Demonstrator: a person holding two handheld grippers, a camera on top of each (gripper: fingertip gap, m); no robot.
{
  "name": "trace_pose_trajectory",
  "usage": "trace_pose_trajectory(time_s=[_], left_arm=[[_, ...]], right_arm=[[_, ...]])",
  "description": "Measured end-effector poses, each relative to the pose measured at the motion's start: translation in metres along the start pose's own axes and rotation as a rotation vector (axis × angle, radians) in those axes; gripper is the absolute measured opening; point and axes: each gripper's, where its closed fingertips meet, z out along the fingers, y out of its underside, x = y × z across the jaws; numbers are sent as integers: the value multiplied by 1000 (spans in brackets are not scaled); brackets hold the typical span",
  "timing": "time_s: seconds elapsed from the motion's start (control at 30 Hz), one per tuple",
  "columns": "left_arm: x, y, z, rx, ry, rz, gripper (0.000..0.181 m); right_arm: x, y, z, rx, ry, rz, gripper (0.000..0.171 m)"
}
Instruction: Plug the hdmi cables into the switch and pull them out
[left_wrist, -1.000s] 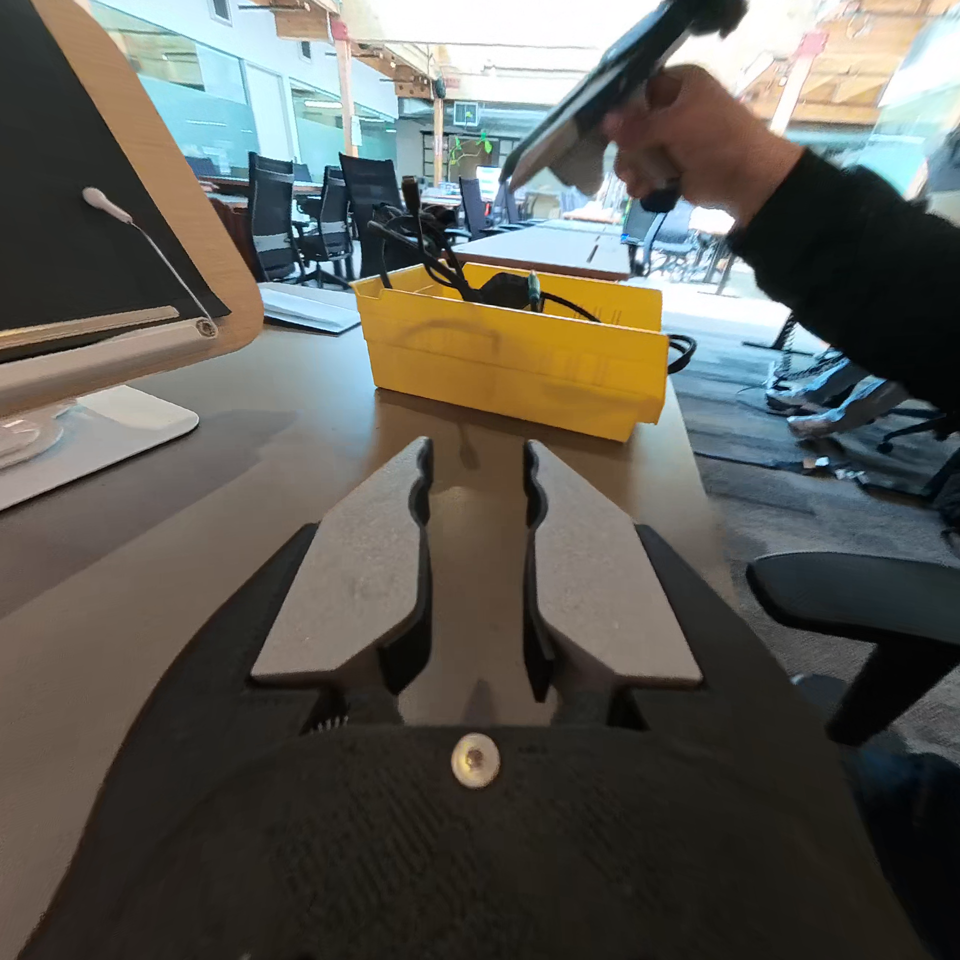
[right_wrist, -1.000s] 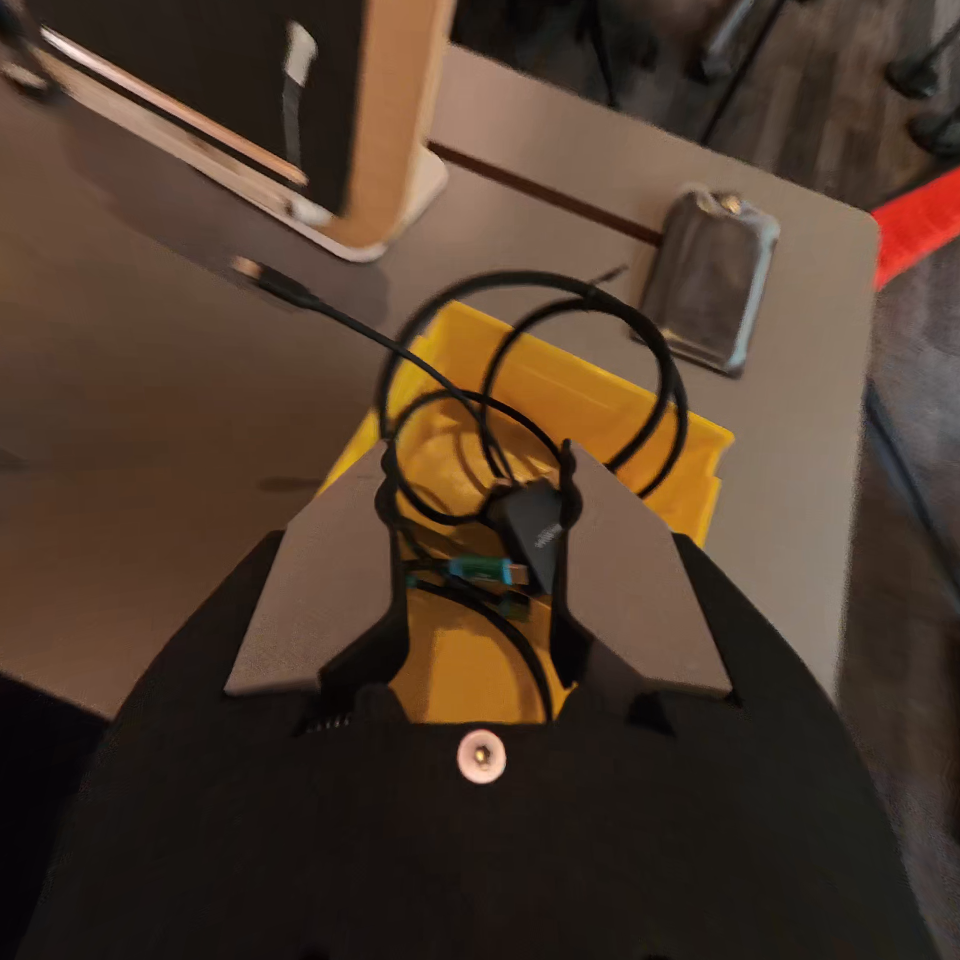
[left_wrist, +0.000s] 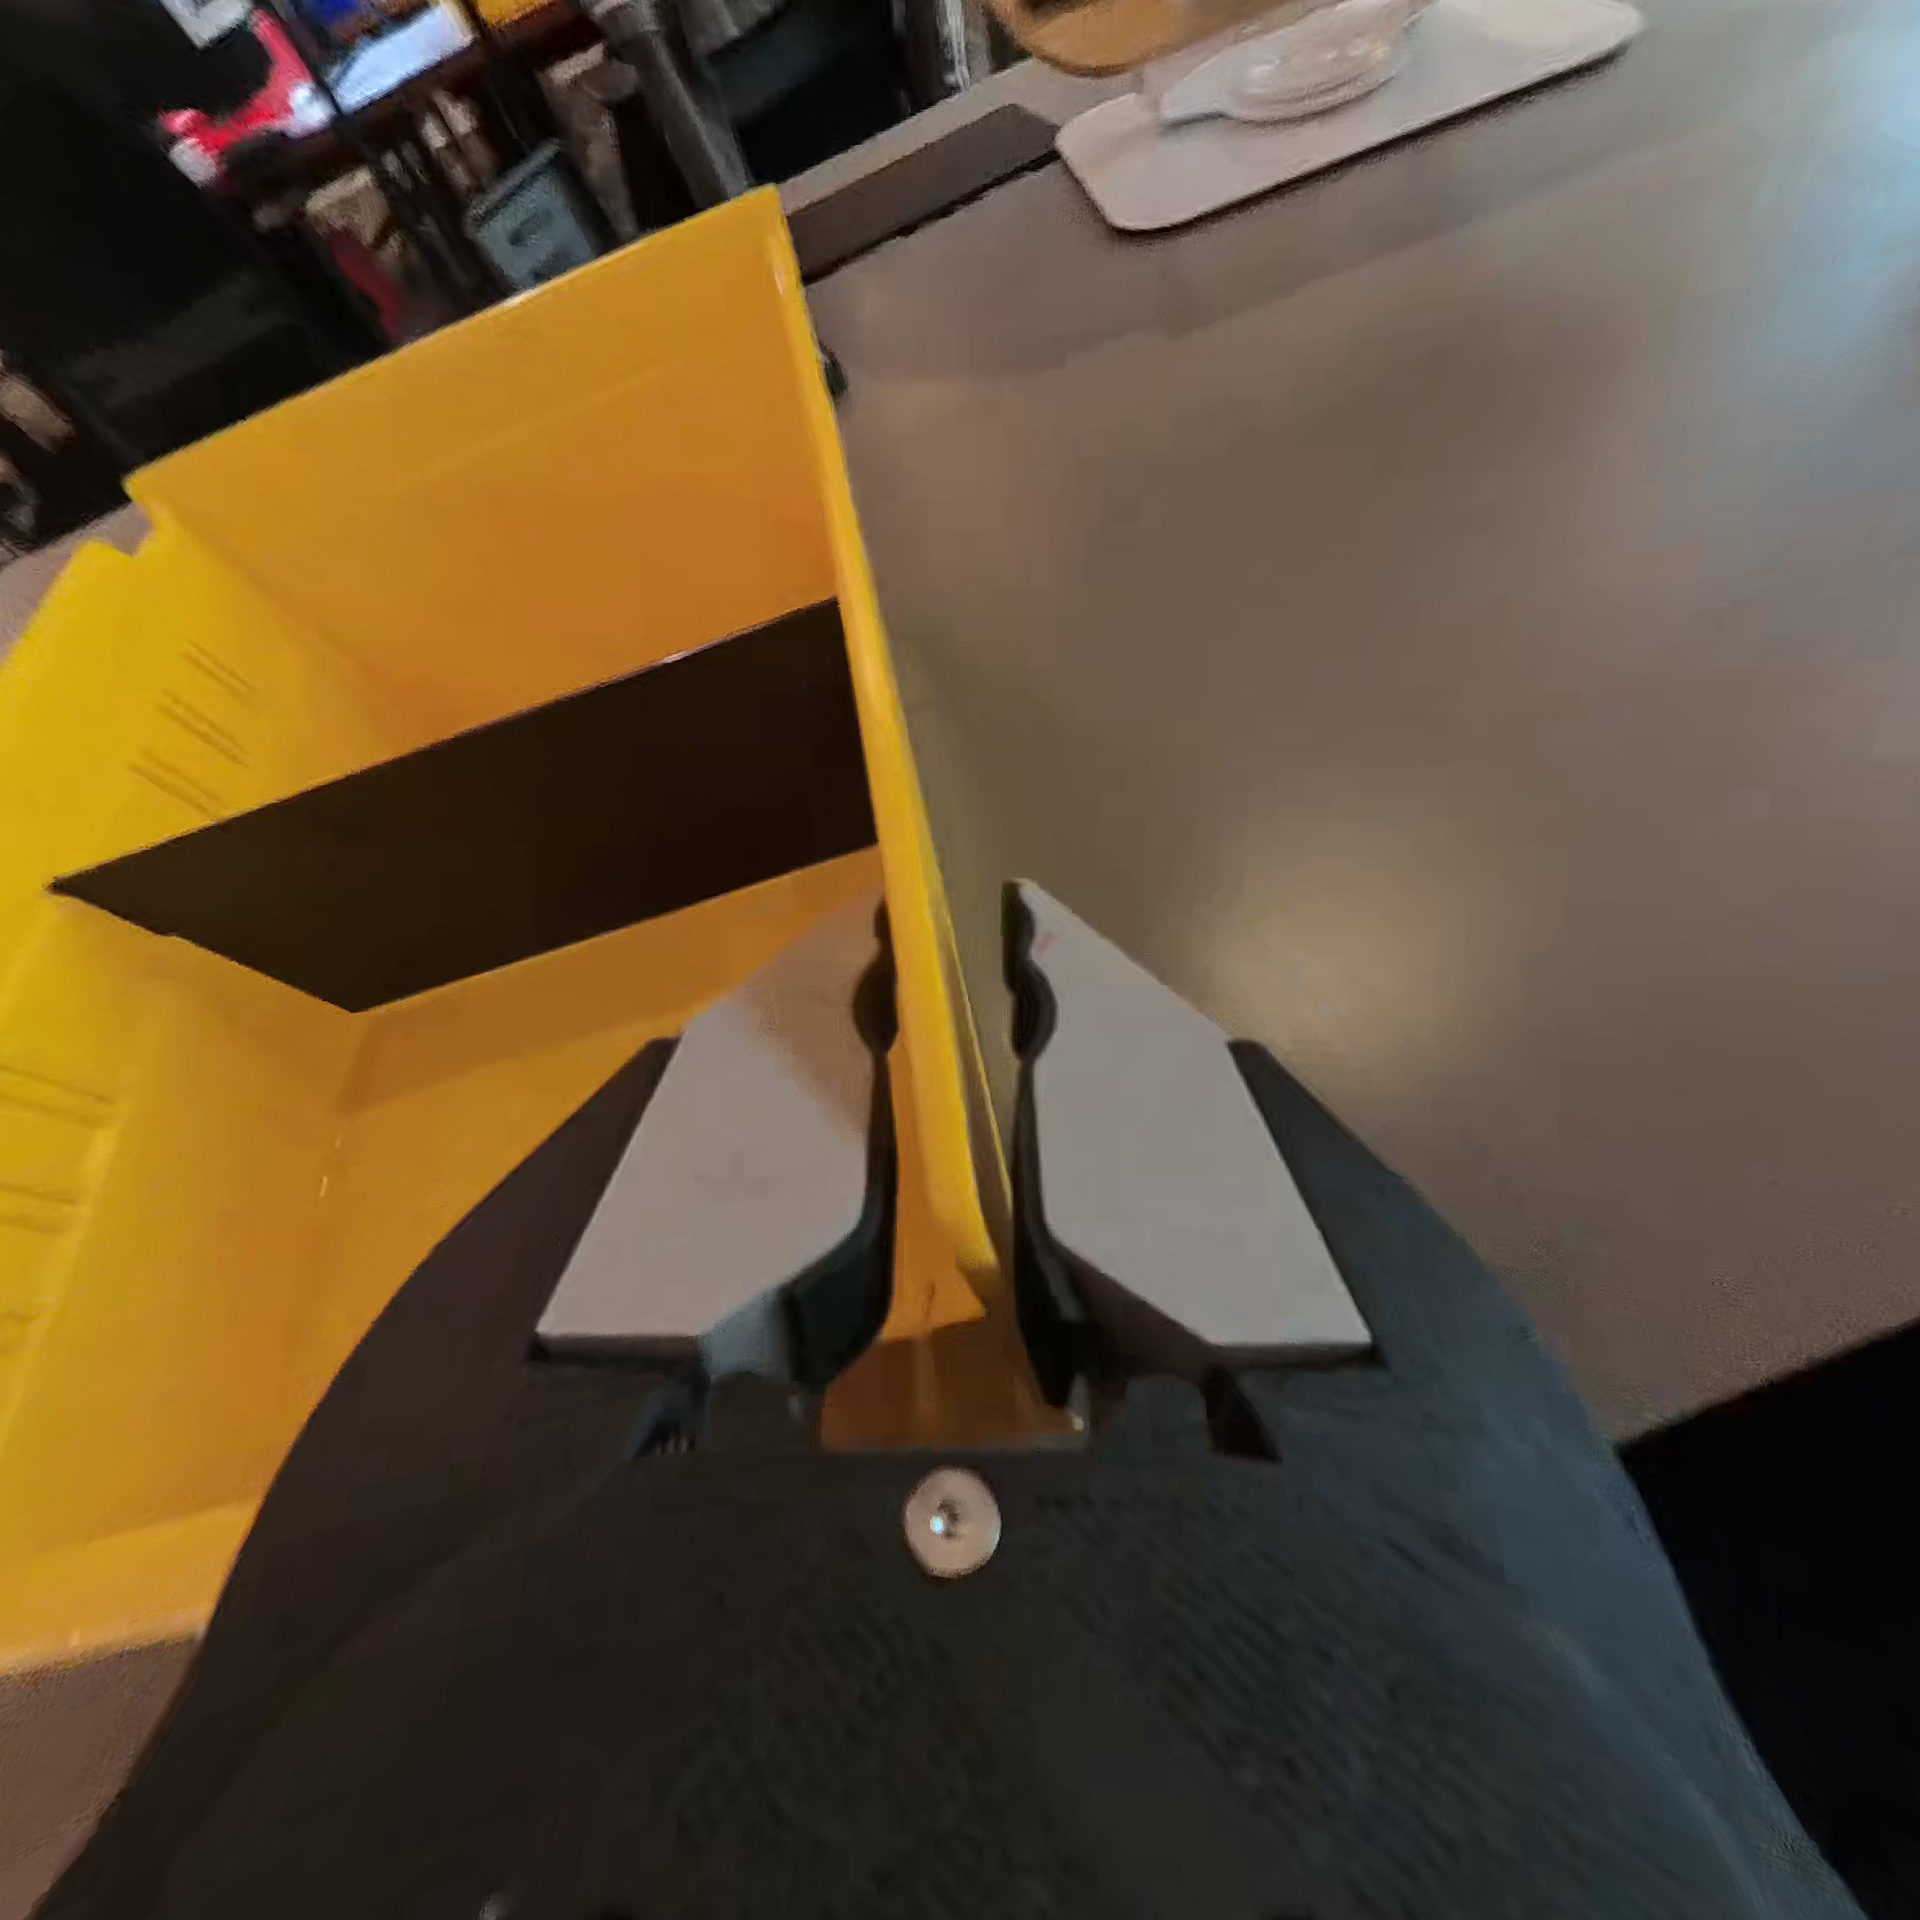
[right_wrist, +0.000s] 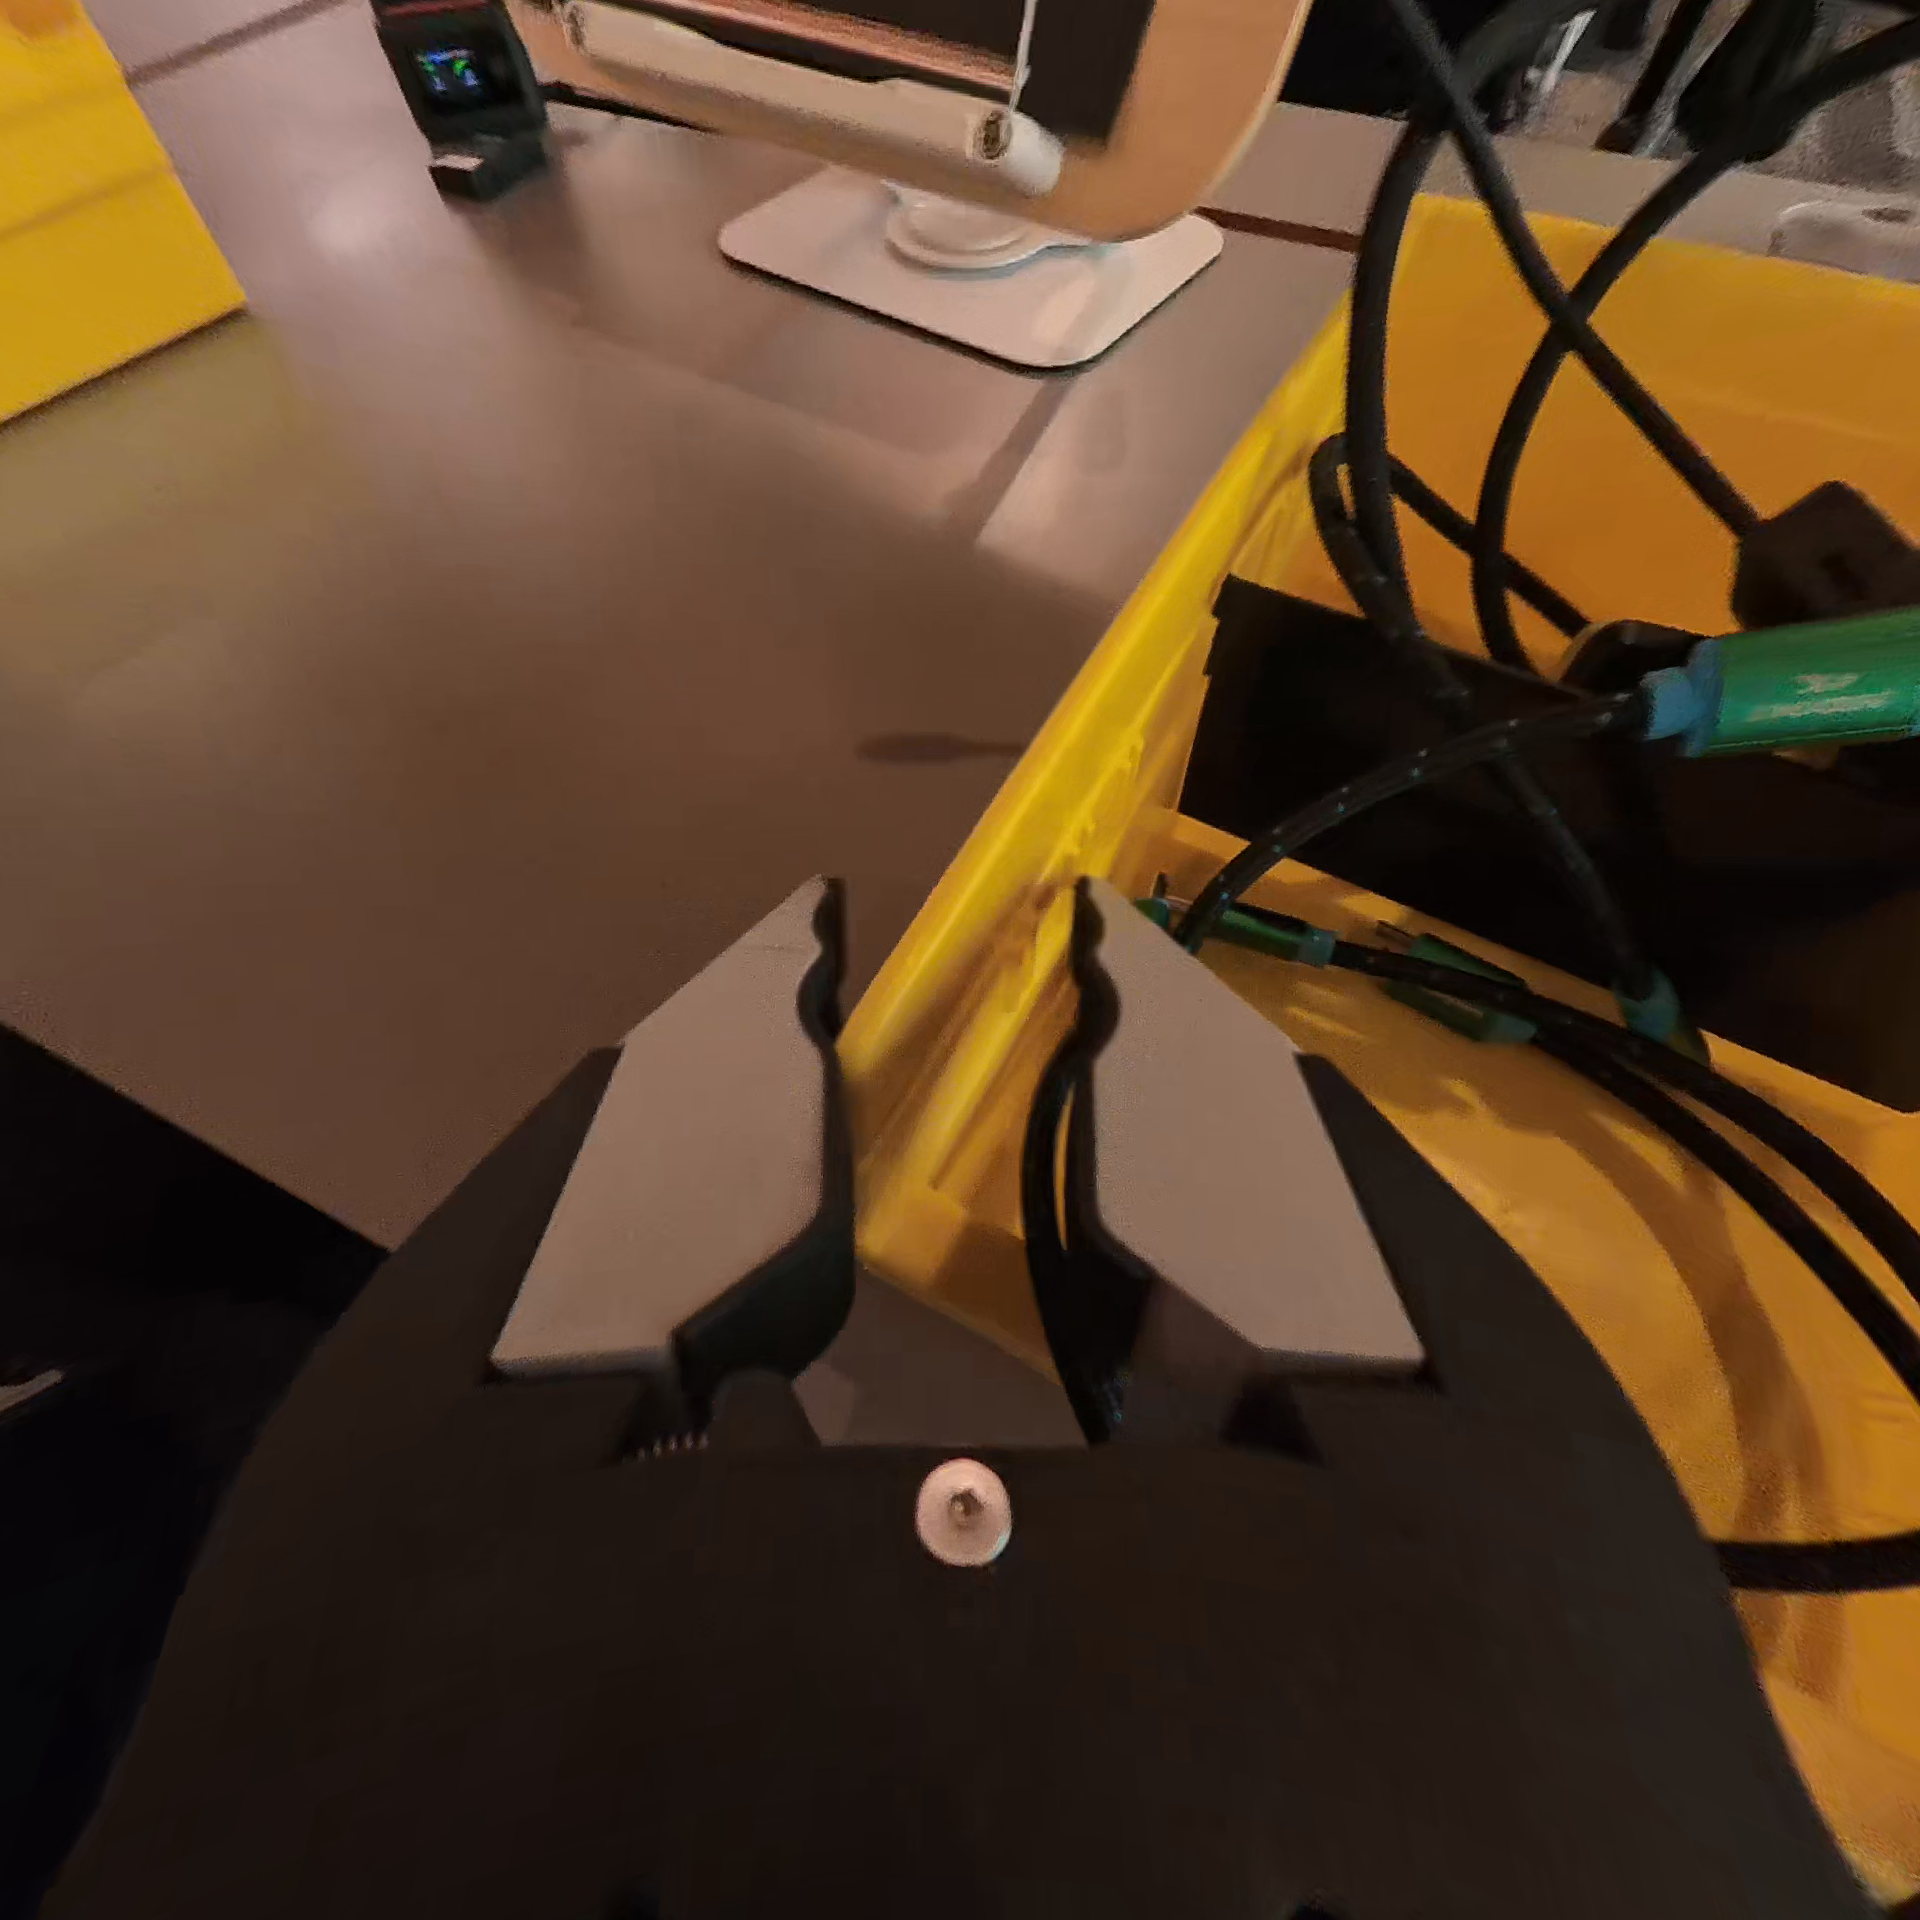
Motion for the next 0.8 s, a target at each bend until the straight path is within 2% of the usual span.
trace_pose_trajectory(time_s=[0.07, 0.17, 0.27, 0.37, 0.53, 0.63, 0.7, 0.8], left_arm=[[-10, 0, 0, 1, -53, 53, 6], [-19, -4, -8, 11, -21, 43, 6], [-36, -19, -24, 58, -20, -22, 6], [-49, -39, -46, 118, -52, -18, 5], [-57, -75, -85, 237, -79, -24, 6], [-56, -87, -101, 290, -95, 0, 5], [-58, -96, -109, 339, -126, 14, 6], [-68, -106, -128, 410, -182, 14, 6]], right_arm=[[-3, 0, 3, -17, 12, -7, 35], [-6, 1, 4, -62, 110, -56, 26], [-29, -2, 10, -87, 122, -85, 28], [-77, -9, 24, -86, 57, -92, 35], [-198, -30, 64, -76, -98, -172, 42], [-299, -49, 95, -34, -288, -135, 63], [-372, -66, 121, -16, -377, -149, 83], [-455, -96, 135, 44, -395, -216, 82]])
